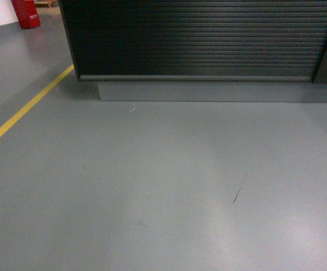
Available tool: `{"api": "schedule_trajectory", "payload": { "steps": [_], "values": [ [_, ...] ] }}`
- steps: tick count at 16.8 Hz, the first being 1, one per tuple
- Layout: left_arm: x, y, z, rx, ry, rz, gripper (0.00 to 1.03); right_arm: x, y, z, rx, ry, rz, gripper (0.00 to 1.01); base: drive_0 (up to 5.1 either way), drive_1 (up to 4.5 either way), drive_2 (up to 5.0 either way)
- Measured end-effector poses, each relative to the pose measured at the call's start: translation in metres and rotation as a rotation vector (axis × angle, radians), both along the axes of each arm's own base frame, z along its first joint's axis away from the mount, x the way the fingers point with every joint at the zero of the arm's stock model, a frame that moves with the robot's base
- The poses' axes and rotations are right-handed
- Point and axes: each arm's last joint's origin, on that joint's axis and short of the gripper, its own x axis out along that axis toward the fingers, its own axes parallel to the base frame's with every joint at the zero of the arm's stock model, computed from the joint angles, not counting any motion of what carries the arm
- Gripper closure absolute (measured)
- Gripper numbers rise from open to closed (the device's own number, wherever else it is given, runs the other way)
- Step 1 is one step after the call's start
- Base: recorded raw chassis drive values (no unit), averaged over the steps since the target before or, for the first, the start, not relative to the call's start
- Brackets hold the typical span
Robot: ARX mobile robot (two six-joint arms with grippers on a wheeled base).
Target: Place dark red mango on scale at checkout
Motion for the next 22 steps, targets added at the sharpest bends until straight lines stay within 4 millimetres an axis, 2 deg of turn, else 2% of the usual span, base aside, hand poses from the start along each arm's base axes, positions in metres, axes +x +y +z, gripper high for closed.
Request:
{"api": "schedule_trajectory", "payload": {
  "steps": [22],
  "values": [
    [0.0000, 0.0000, -0.0001, 0.000, 0.001, 0.001, 0.05, 0.0000, 0.0000, 0.0000, 0.000, 0.000, 0.000, 0.03, 0.1, 4.13, -4.0]
  ]
}}
